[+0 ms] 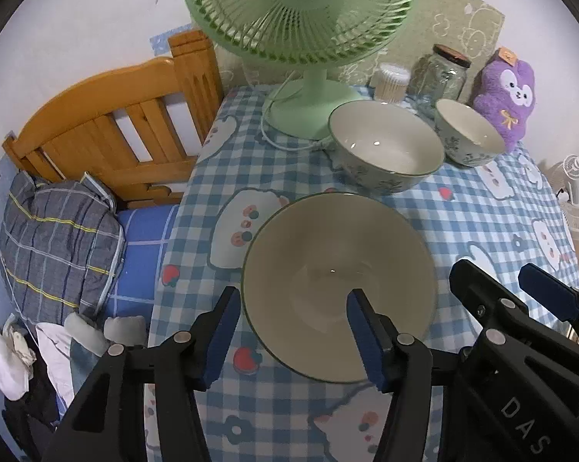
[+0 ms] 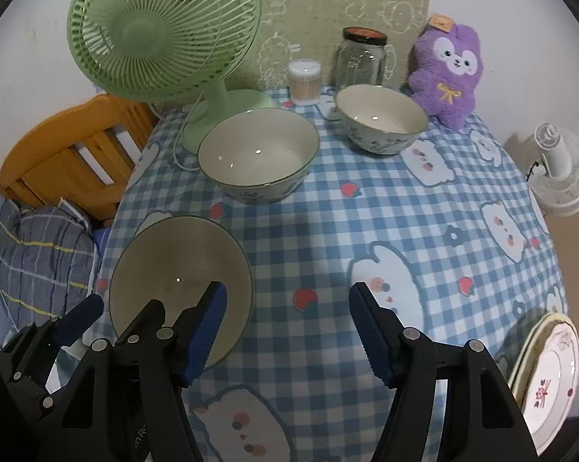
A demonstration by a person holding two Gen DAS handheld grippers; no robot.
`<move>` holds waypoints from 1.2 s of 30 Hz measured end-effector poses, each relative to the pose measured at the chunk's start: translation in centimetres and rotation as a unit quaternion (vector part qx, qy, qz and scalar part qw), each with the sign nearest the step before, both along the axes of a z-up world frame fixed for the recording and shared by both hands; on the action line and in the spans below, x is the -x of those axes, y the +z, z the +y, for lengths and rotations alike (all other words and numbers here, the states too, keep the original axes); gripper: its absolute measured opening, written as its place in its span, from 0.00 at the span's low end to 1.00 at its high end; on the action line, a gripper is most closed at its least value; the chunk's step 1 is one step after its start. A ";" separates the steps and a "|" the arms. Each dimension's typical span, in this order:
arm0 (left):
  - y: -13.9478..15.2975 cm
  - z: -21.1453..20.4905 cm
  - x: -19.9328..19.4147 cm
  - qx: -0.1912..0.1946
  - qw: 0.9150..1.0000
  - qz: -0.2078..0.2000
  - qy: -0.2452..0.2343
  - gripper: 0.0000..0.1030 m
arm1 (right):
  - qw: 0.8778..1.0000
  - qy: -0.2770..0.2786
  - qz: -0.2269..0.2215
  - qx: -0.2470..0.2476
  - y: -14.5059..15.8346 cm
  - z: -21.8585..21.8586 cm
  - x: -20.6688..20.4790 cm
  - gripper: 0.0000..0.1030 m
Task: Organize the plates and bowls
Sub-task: 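Grasp the cream bowl rim with the left and right grippers, then lift the cream bowl with both grippers and carry it toward the plate stack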
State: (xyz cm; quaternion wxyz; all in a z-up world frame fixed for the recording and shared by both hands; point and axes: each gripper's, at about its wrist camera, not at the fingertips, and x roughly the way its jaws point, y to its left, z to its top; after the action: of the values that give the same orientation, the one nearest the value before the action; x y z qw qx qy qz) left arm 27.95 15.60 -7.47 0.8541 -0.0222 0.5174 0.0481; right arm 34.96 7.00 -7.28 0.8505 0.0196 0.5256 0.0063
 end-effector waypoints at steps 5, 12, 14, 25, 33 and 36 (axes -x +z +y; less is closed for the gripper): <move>-1.4 0.5 -1.0 0.003 1.000 0.011 -0.003 0.51 | 1.000 0.009 0.010 0.001 -1.3 1.2 -0.9 0.64; -3.1 1.1 -2.0 0.015 1.000 0.026 -0.009 0.44 | 1.000 0.015 0.026 -0.005 -3.0 2.2 -1.9 0.48; -3.4 1.1 -2.2 0.017 0.999 0.029 -0.009 0.42 | 1.000 0.015 0.025 -0.002 -3.2 2.3 -2.1 0.42; -4.3 1.6 -2.7 0.011 0.999 0.040 -0.014 0.27 | 0.999 0.019 0.032 0.004 -4.2 2.8 -2.6 0.19; -4.3 1.6 -2.5 -0.008 0.999 0.042 -0.013 0.19 | 0.999 0.021 0.030 0.012 -4.1 2.9 -2.5 0.16; -4.2 1.5 -2.4 -0.009 0.999 0.044 -0.015 0.18 | 0.999 0.022 0.026 0.017 -3.8 2.8 -2.2 0.16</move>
State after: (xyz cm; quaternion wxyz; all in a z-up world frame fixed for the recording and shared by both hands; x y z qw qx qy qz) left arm 30.39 17.12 -11.65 0.8315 -0.0044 0.5540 0.0405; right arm 37.14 9.80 -11.06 0.8363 -0.0056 0.5481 0.0154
